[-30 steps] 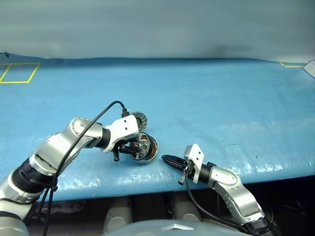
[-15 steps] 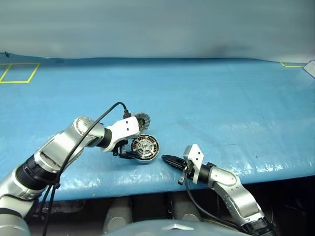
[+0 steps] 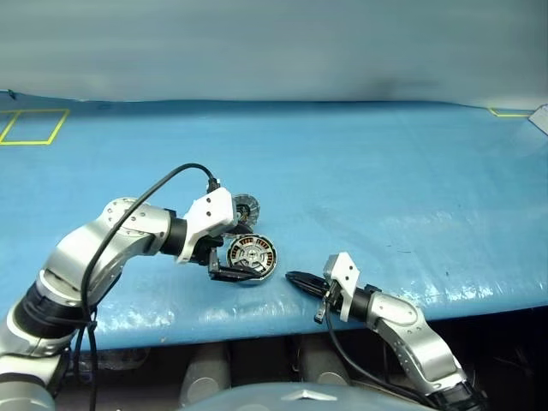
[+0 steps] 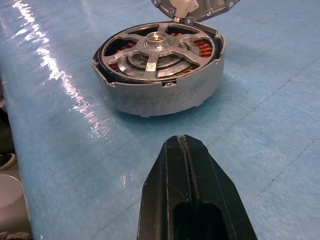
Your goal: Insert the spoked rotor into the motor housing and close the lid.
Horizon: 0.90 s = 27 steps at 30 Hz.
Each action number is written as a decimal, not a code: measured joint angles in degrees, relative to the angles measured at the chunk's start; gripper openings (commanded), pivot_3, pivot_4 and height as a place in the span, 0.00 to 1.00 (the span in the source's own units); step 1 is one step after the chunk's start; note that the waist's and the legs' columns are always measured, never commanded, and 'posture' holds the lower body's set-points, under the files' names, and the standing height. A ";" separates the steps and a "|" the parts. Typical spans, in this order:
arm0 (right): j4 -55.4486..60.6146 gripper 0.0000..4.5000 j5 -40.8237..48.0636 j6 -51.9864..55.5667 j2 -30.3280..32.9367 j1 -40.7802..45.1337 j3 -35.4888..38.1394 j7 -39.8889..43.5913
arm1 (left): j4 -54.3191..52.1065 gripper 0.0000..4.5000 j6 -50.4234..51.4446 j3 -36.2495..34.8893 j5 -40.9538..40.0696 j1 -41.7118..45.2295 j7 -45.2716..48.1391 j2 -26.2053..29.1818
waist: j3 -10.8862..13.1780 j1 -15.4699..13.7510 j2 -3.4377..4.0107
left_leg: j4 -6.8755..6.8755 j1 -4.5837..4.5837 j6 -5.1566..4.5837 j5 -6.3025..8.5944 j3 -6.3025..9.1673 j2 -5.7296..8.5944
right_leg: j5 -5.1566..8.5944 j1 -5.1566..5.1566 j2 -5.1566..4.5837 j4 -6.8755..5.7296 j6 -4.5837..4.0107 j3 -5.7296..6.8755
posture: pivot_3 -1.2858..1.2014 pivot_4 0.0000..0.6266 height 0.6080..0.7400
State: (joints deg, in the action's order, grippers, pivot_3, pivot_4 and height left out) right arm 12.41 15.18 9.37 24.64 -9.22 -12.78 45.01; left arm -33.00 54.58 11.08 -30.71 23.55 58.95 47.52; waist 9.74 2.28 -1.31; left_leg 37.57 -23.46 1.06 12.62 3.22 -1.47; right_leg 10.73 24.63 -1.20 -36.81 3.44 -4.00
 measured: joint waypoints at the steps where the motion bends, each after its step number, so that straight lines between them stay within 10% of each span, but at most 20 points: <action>1: 0.52 0.00 0.21 0.39 0.41 -0.22 0.29 0.01 | -0.81 0.99 -0.12 -1.45 -1.03 -1.63 -0.03 0.16 | 0.01 0.03 0.02 | 0.00 0.01 0.00 0.00 -0.02 0.00 | 0.00 0.00 -0.02 0.00 0.00 -0.01 | 0.52 0.24 1.00; 10: 4.85 0.00 1.76 5.39 3.14 0.04 5.53 -2.34 | -4.36 0.99 -13.56 -10.01 0.29 -19.20 -7.76 -6.38 | 0.01 -0.22 0.03 | 0.04 0.02 0.01 0.00 -0.08 0.03 | 0.00 -0.03 -0.11 0.02 0.00 -0.01 | 0.52 0.24 1.00; 22: 9.91 0.00 2.87 17.69 2.48 11.51 3.34 -5.61 | -4.42 0.11 -32.32 -10.04 8.12 -39.16 -15.21 -14.18 | 0.02 -0.13 0.05 | 0.03 0.00 0.05 0.03 -0.17 0.03 | 0.00 0.04 -0.17 0.10 0.00 -0.04 | 0.52 0.24 1.00; 27: 8.42 0.00 0.47 20.78 0.86 17.48 -0.72 -7.14 | -2.44 0.01 -39.36 -9.17 13.83 -43.84 -16.33 -14.17 | 0.02 -0.05 0.05 | 0.01 -0.04 0.07 0.05 -0.19 0.01 | 0.00 0.10 -0.17 0.13 0.00 -0.03 | 0.52 0.24 1.00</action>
State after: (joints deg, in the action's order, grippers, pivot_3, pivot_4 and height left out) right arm 20.84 15.65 30.15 25.50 8.26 -13.50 37.87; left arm -35.44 15.22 1.92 -16.88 -20.29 42.62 33.35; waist 9.76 2.23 -1.26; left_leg 37.58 -23.51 1.13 12.66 3.03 -1.46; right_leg 10.72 24.73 -1.37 -36.68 3.45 -4.03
